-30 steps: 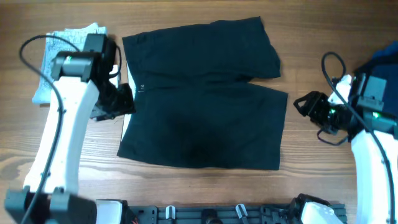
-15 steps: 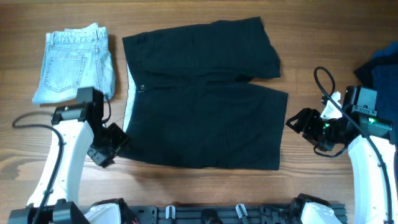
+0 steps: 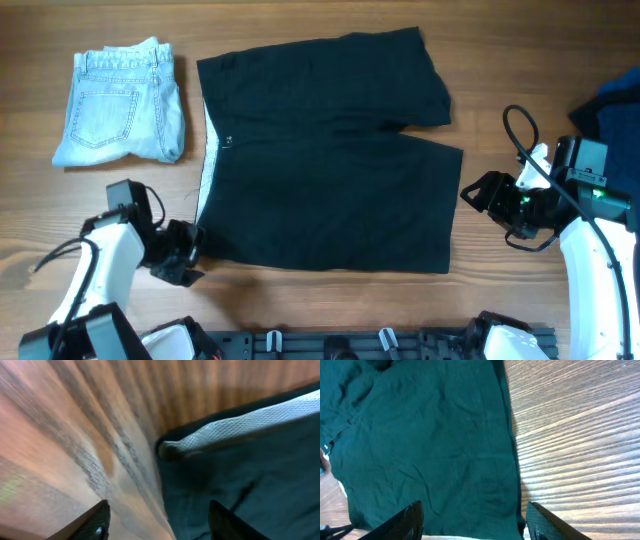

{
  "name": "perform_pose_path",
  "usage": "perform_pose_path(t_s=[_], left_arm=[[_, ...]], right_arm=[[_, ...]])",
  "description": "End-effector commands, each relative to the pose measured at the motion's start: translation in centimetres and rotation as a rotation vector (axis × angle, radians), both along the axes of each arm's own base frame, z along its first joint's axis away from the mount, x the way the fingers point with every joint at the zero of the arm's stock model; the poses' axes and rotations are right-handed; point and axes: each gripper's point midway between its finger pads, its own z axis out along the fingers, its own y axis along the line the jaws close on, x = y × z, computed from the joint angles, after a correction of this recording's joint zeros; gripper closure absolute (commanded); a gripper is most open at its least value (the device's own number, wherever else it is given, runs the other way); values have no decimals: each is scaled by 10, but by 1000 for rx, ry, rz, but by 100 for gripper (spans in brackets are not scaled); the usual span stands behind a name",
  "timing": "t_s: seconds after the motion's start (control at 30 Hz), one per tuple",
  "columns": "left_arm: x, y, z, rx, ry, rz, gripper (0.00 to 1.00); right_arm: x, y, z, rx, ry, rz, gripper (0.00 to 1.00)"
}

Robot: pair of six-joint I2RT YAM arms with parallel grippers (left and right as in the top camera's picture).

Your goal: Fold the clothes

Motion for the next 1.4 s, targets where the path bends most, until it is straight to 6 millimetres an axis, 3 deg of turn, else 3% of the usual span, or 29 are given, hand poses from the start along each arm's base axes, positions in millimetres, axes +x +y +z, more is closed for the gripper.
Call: perform_pose_path(t_s=[0.0, 0.4, 0.6, 0.77, 0.8, 0.87, 0.93, 1.03, 1.17, 1.23, 1.37], left_arm=[[1, -6, -10, -35, -26, 50, 48], [42, 3, -8, 34, -238, -61, 71], [45, -5, -8, 44, -272, -159, 94], [43, -10, -8, 35, -265, -177, 94], [43, -11, -8, 35, -266, -180, 94], [43, -11, -8, 35, -265, -180, 94], [42, -11, -8, 34, -262, -180, 93], [42, -11, -8, 34, -262, -180, 93], [42, -11, -8, 34, -263, -180, 93], [43, -12, -8, 30, -266, -180, 92], [43, -12, -7, 29, -269, -180, 92]], right_arm=[[1, 1, -1, 2, -8, 19, 34], [2, -3, -2, -22, -7, 15, 34], [-5, -10, -8, -67, 34, 0, 34], [-35, -1, -35, 4, 217, -84, 38], [-48, 5, -50, 40, 283, -123, 36], [-57, 13, -66, 95, 338, -183, 21], [-68, 20, -83, 141, 396, -265, 23], [-80, 42, -89, 265, 441, -279, 31], [-102, 54, -106, 319, 512, -331, 30], [-106, 58, -117, 346, 519, -379, 29], [-109, 67, -128, 407, 512, -414, 39]])
